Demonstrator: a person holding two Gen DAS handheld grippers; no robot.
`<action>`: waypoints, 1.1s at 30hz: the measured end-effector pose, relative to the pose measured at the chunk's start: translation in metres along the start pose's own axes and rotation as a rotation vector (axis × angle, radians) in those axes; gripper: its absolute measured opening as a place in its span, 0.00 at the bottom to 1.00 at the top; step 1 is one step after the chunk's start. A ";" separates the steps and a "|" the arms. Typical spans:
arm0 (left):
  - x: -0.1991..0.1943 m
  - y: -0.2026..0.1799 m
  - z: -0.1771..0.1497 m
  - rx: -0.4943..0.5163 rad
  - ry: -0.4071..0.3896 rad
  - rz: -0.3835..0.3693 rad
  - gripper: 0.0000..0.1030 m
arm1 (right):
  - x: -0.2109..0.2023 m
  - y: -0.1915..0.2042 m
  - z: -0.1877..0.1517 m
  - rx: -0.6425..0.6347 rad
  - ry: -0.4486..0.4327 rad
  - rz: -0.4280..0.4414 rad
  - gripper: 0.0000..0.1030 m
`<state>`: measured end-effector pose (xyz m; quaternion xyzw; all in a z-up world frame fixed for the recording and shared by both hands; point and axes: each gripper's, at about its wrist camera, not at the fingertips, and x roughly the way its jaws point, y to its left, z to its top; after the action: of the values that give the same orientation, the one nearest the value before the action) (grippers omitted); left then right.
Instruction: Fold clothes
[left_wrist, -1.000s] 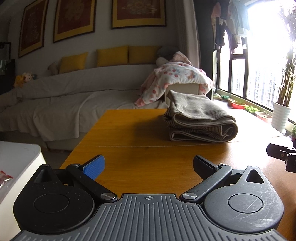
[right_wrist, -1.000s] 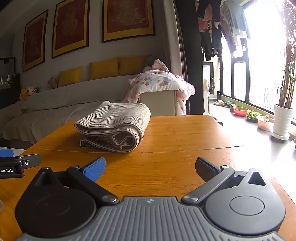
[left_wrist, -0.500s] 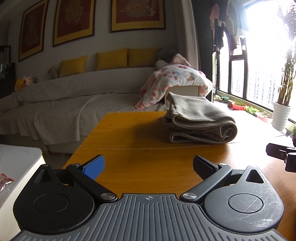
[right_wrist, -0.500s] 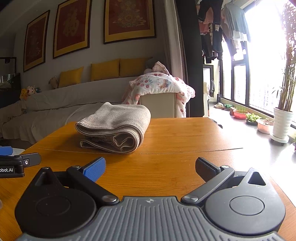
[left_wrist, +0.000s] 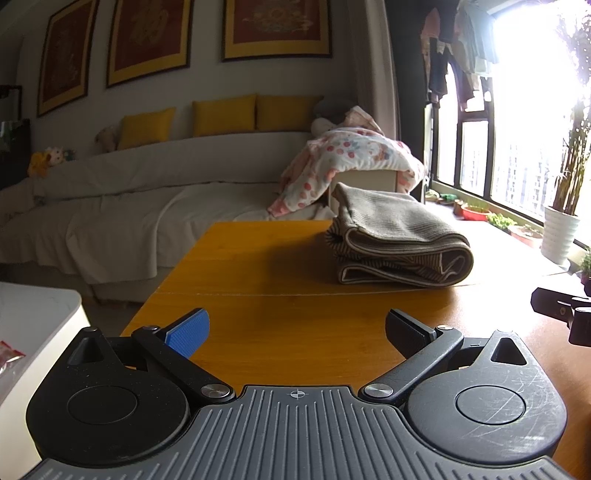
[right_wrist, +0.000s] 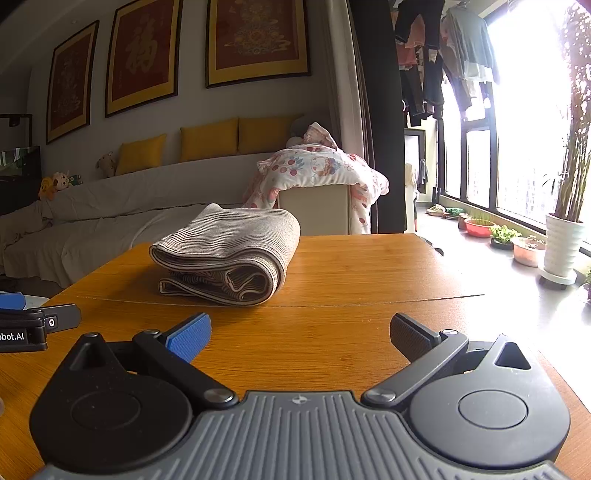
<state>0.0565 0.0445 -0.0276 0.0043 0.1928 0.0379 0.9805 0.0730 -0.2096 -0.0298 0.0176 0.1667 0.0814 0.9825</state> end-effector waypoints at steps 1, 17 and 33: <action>0.000 0.000 0.000 0.000 -0.001 0.001 1.00 | 0.000 0.000 0.000 0.001 0.000 -0.001 1.00; 0.000 0.000 0.001 0.000 -0.004 0.004 1.00 | 0.000 0.000 0.000 0.002 -0.001 -0.004 1.00; -0.002 0.000 0.000 -0.007 -0.014 0.004 1.00 | 0.001 0.000 0.000 0.004 0.009 -0.004 1.00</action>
<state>0.0551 0.0445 -0.0268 0.0017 0.1857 0.0405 0.9818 0.0738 -0.2099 -0.0299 0.0191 0.1712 0.0792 0.9819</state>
